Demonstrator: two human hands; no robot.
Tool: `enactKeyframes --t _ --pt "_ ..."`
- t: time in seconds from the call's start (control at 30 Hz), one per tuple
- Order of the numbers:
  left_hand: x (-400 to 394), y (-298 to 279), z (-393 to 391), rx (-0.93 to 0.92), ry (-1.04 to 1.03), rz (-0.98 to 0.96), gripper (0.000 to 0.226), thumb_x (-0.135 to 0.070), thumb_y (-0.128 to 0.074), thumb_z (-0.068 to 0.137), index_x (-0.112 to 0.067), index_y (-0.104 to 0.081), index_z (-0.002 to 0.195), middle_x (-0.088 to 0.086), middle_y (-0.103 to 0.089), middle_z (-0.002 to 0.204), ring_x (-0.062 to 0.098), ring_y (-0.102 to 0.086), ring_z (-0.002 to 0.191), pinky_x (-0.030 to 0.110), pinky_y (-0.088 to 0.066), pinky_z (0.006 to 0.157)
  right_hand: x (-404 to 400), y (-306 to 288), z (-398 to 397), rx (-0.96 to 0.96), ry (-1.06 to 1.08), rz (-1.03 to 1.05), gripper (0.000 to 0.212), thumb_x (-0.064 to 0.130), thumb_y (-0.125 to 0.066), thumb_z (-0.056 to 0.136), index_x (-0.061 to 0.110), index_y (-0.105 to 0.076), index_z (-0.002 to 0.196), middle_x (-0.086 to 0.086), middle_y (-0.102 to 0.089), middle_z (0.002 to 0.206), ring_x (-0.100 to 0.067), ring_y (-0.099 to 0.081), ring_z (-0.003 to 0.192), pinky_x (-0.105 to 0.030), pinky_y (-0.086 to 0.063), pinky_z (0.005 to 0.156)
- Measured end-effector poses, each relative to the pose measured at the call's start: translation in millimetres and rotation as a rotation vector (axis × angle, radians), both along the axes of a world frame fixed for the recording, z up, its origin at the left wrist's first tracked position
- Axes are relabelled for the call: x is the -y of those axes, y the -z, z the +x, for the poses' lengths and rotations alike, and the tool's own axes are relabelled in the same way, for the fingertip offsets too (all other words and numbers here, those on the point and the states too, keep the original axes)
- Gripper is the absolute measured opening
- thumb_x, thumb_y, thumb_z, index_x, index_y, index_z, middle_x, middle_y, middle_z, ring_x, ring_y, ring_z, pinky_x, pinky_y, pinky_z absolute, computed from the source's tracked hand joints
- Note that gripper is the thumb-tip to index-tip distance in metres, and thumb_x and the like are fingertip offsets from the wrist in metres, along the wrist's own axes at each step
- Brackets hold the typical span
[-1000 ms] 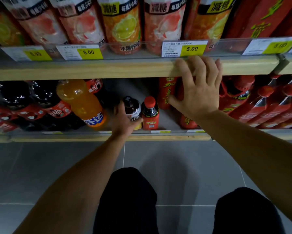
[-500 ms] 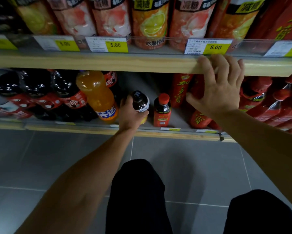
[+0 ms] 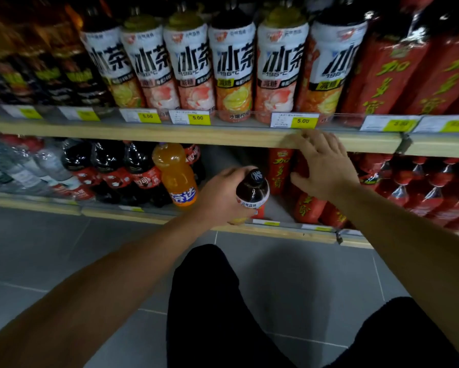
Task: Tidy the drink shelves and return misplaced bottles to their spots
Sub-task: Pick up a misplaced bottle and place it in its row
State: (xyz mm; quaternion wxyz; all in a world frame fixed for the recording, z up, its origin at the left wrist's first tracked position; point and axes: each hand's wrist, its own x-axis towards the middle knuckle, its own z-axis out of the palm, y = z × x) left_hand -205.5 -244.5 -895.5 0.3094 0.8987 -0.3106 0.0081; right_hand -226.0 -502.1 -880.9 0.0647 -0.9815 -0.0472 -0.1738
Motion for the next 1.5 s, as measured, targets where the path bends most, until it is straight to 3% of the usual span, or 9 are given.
enactKeyframes --t 0.1,0.23,0.53,0.7,0.83,1.3,1.43,1.5 --pt "23 -21 -10 0.04 0.038 -0.036 0.082 -0.032 -0.089 0.064 -0.021 -0.054 0.137 0.001 -0.058 0.132 0.014 -0.057 0.119 0.024 -0.044 0.101 23 -8 -15 0.023 0.087 0.021 0.075 0.037 -0.07 0.08 0.017 -0.039 0.145 -0.012 -0.037 0.147 -0.037 -0.032 0.135 -0.048 -0.029 0.114" --pt "55 -50 -19 0.115 0.056 -0.091 0.084 -0.032 -0.091 0.059 -0.021 -0.055 0.135 -0.002 -0.06 0.13 0.01 -0.057 0.118 0.021 -0.043 0.102 73 -10 -38 0.028 0.21 0.024 0.074 0.042 -0.069 0.081 0.015 -0.04 0.144 -0.01 -0.036 0.149 -0.038 -0.031 0.135 -0.05 -0.03 0.113" --pt "101 -122 -28 0.177 0.066 -0.206 0.086 -0.032 -0.092 0.057 -0.018 -0.055 0.133 -0.003 -0.062 0.128 0.01 -0.056 0.119 0.025 -0.045 0.102 105 -5 -41 -0.068 0.261 0.005 0.076 0.061 -0.062 0.081 0.038 -0.031 0.147 -0.006 -0.037 0.146 -0.034 -0.024 0.139 -0.049 -0.02 0.117" --pt "115 -159 -24 0.215 0.032 -0.28 0.08 -0.024 -0.09 0.057 -0.018 -0.057 0.13 -0.008 -0.063 0.121 0.007 -0.058 0.111 0.016 -0.043 0.092 104 -5 -40 -0.089 0.286 -0.024 0.077 0.069 -0.053 0.082 0.044 -0.022 0.149 -0.005 -0.032 0.149 -0.035 -0.02 0.141 -0.052 -0.011 0.12" --pt "123 -180 -18 0.235 0.048 -0.346 0.079 -0.021 -0.085 0.058 -0.018 -0.057 0.132 -0.005 -0.062 0.123 0.008 -0.059 0.112 0.017 -0.045 0.094 106 -8 -40 -0.096 0.275 0.017 0.076 0.068 -0.055 0.081 0.047 -0.023 0.147 -0.004 -0.033 0.146 -0.034 -0.021 0.138 -0.05 -0.018 0.119" --pt "140 -179 5 0.172 0.092 -0.338 0.08 -0.018 -0.081 0.06 -0.022 -0.053 0.134 -0.009 -0.059 0.121 0.005 -0.055 0.112 0.014 -0.042 0.091 105 -7 -42 -0.096 0.283 0.07 0.077 0.068 -0.057 0.08 0.047 -0.024 0.147 -0.003 -0.033 0.142 -0.034 -0.025 0.133 -0.05 -0.026 0.115" --pt "142 -183 9 0.133 0.133 -0.336 0.085 -0.01 -0.081 0.064 -0.023 -0.043 0.139 -0.011 -0.057 0.124 0.0 -0.053 0.112 0.006 -0.04 0.091 102 -6 -42 -0.095 0.289 0.063 0.078 0.066 -0.058 0.081 0.045 -0.024 0.148 -0.004 -0.033 0.142 -0.034 -0.024 0.133 -0.049 -0.026 0.114" --pt "143 -183 11 0.121 0.144 -0.361 0.086 -0.007 -0.081 0.067 -0.024 -0.037 0.139 -0.012 -0.056 0.125 -0.001 -0.056 0.11 0.009 -0.043 0.09 102 -6 -43 -0.095 0.293 0.066 0.078 0.066 -0.058 0.081 0.045 -0.024 0.148 -0.004 -0.033 0.142 -0.035 -0.024 0.133 -0.049 -0.026 0.114"
